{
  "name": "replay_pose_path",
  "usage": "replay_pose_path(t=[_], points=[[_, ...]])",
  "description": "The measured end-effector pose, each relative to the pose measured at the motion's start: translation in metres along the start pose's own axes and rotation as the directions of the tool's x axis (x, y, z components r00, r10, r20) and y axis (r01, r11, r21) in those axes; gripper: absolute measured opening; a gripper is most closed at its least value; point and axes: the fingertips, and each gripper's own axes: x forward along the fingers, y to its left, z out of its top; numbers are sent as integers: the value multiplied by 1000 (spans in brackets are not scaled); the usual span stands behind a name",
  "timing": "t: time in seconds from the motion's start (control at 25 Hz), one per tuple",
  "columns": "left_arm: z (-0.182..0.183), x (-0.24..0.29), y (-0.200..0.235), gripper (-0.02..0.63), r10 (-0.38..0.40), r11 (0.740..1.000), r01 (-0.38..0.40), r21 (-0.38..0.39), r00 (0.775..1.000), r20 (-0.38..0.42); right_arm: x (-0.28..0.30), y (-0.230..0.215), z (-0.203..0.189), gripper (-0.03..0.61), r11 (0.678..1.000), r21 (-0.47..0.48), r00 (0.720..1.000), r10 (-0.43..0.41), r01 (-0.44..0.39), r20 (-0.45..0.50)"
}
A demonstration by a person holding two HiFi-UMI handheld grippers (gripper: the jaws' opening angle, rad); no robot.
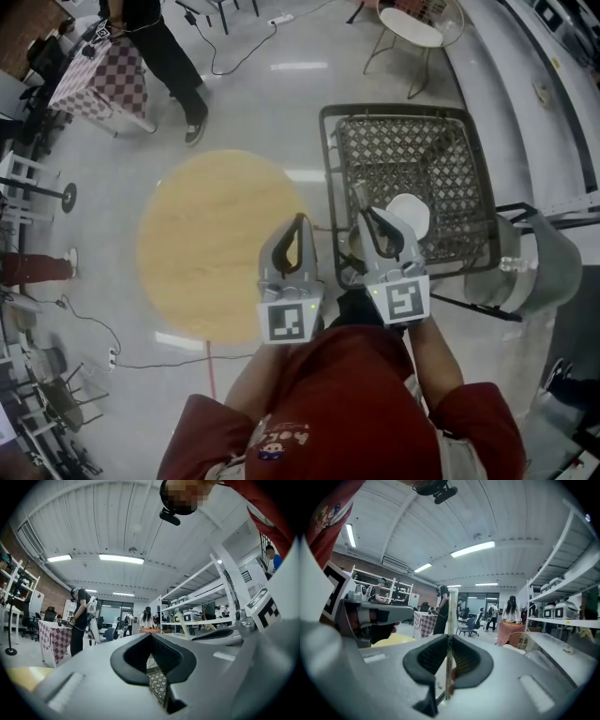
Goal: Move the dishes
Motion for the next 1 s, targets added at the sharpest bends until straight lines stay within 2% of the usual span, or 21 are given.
replay_pose_path(t=[0.2, 0.6, 1.0], points=[[-2, 12, -23, 6, -50, 999, 50, -5, 999, -4, -19, -32, 7, 37, 993, 11, 992, -118, 118, 46], [-5, 42, -84, 6, -161, 986, 161, -30, 987, -1, -58, -93, -1, 37, 968, 16, 968, -249, 249, 31], [-17, 77, -158, 6, -292, 955, 291, -52, 956, -11, -103, -164, -17, 37, 925, 16, 925, -381, 381, -3]])
